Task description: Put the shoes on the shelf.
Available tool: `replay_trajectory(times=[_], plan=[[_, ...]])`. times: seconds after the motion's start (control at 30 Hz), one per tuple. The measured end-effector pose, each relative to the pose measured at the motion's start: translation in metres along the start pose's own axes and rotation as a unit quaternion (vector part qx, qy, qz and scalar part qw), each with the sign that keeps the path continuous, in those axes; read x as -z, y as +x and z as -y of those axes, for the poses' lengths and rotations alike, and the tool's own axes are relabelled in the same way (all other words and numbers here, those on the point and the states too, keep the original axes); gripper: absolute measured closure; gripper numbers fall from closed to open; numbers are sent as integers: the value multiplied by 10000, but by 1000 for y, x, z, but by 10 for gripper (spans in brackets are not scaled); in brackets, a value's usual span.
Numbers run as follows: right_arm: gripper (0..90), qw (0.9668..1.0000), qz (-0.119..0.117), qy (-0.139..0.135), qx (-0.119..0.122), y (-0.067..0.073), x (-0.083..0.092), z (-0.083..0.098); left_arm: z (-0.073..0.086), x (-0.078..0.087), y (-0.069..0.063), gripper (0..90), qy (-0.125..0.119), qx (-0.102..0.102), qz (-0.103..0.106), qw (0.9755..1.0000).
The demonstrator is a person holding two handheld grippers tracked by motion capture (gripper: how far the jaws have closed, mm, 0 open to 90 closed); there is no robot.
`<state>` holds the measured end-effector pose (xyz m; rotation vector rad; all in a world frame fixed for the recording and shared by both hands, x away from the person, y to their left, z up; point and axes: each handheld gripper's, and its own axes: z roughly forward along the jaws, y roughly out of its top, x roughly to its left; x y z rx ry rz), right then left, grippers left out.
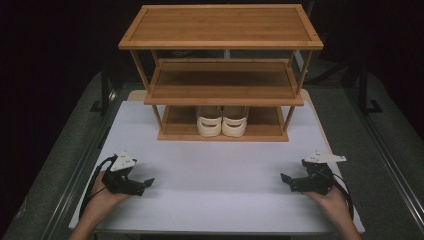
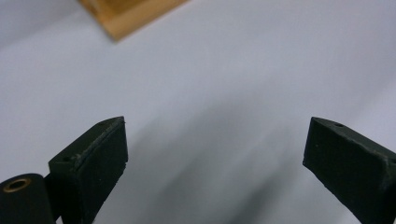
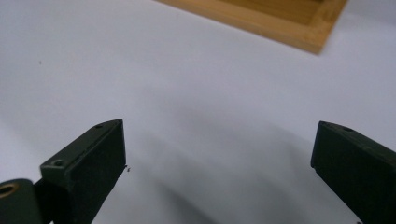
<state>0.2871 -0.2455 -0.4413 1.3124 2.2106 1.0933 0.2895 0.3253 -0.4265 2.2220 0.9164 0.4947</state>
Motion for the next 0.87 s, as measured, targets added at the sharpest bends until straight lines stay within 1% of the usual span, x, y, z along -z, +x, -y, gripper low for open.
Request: replay_trajectory(times=[0.1, 0.17, 0.23, 0.33, 0.43, 0.47, 0.5, 0.6, 0.7, 0.87], plan=[[30, 9999, 118, 95, 26, -3, 8, 11, 14, 5, 0, 60, 75, 61, -41, 9999], [30, 9998, 153, 154, -50, -5, 13, 18, 21, 8, 1, 60, 108, 106, -91, 9998], [30, 9995, 198, 224, -62, -6, 17, 24, 27, 10, 1, 60, 151, 115, -137, 9997], [30, 9992, 281, 301, -16, -6, 22, 33, 34, 11, 2, 60, 210, 114, -173, 9996], [30, 9988, 340, 355, -10, -6, 25, 39, 37, 11, 4, 59, 160, 210, -107, 9996], [30, 9986, 361, 382, -7, -6, 25, 40, 38, 10, 4, 54, 156, 212, -128, 9996], [30, 9985, 360, 401, -19, -6, 25, 41, 38, 10, 5, 29, 141, 226, -126, 9996], [30, 9983, 362, 454, 3, -5, 24, 41, 42, 9, 9, 21, 104, 416, 21, 9991], [29, 9979, 413, 491, 56, -4, 23, 41, 42, 8, 9, 17, 120, 420, 22, 9990], [29, 9979, 423, 493, 55, -4, 23, 41, 42, 8, 9, 17, 125, 442, 40, 9989]])
